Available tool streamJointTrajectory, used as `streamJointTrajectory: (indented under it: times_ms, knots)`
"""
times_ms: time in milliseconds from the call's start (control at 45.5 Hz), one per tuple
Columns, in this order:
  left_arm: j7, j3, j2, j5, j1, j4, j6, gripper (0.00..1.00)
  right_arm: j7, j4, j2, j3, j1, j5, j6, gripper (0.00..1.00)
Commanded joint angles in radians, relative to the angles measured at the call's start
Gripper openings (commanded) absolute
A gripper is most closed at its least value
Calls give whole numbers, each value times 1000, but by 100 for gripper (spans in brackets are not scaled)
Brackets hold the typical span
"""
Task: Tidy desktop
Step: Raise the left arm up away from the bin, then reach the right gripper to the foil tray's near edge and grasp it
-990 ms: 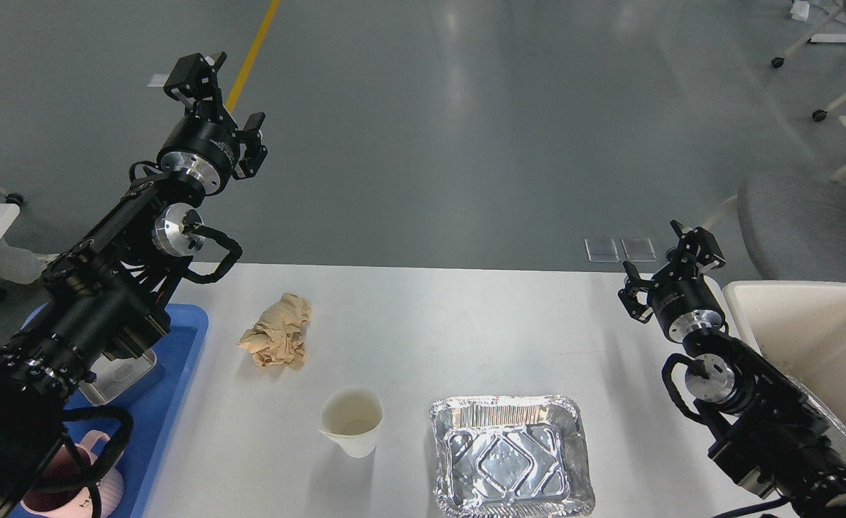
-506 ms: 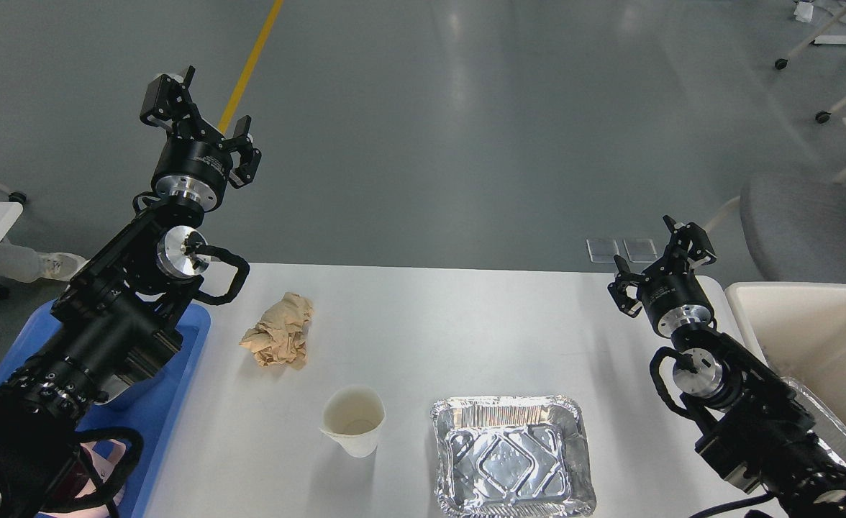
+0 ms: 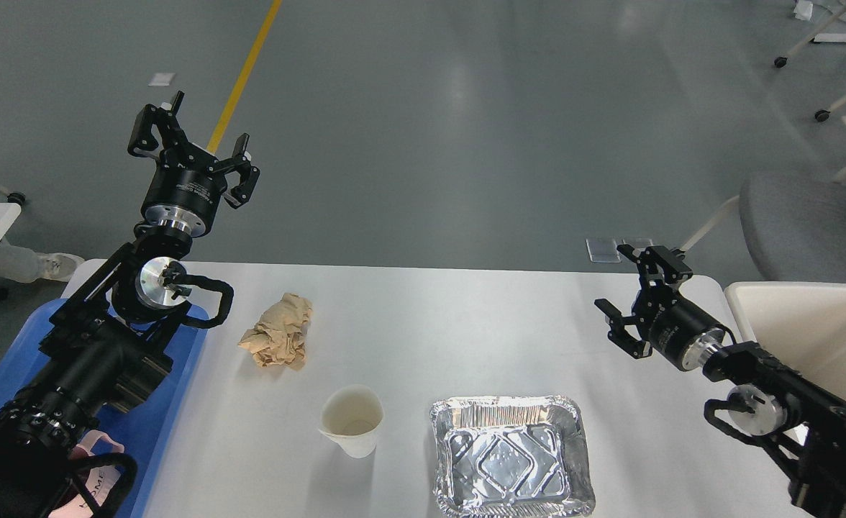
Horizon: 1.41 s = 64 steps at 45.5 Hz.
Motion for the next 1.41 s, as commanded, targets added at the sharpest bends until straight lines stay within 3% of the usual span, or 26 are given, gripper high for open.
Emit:
streamJointTrajectory:
  times_ms: [0, 198, 220, 330, 572, 726, 880, 968, 1034, 1276, 1386]
  knots:
    - [-1, -1, 1, 0, 12, 0, -8, 97, -2, 130, -188, -90, -18, -45, 18, 100]
    - [-1, -1, -1, 0, 21, 0, -18, 97, -17, 334, -441, -154, -24, -91, 54, 100]
    - [-1, -1, -1, 0, 23, 0, -18, 97, -20, 416, -528, -169, -27, -121, 54, 100]
    - [-1, 1, -1, 0, 25, 2, -16, 97, -25, 544, -674, -174, -26, -168, 54, 100]
    - [0, 1, 1, 0, 32, 0, -16, 97, -35, 734, -898, -170, -18, -260, 101, 100]
    - [2, 3, 4, 0, 34, 0, -15, 97, -37, 773, -909, -162, 60, -287, 234, 91]
    - [2, 3, 5, 0, 32, 2, -13, 97, -51, 762, -864, -148, 128, -284, 262, 85]
    - [2, 3, 5, 0, 32, 0, -15, 97, -49, 751, -825, -118, 148, -284, 268, 88]
    - [2, 4, 7, 0, 32, 0, -15, 97, -52, 744, -802, -91, 146, -281, 250, 100]
    - [2, 10, 7, 0, 32, 0, -13, 97, -52, 738, -789, -82, 148, -257, 261, 100]
    - [3, 18, 4, 2, 32, 2, -13, 97, -61, 744, -795, -82, 149, -258, 334, 98]
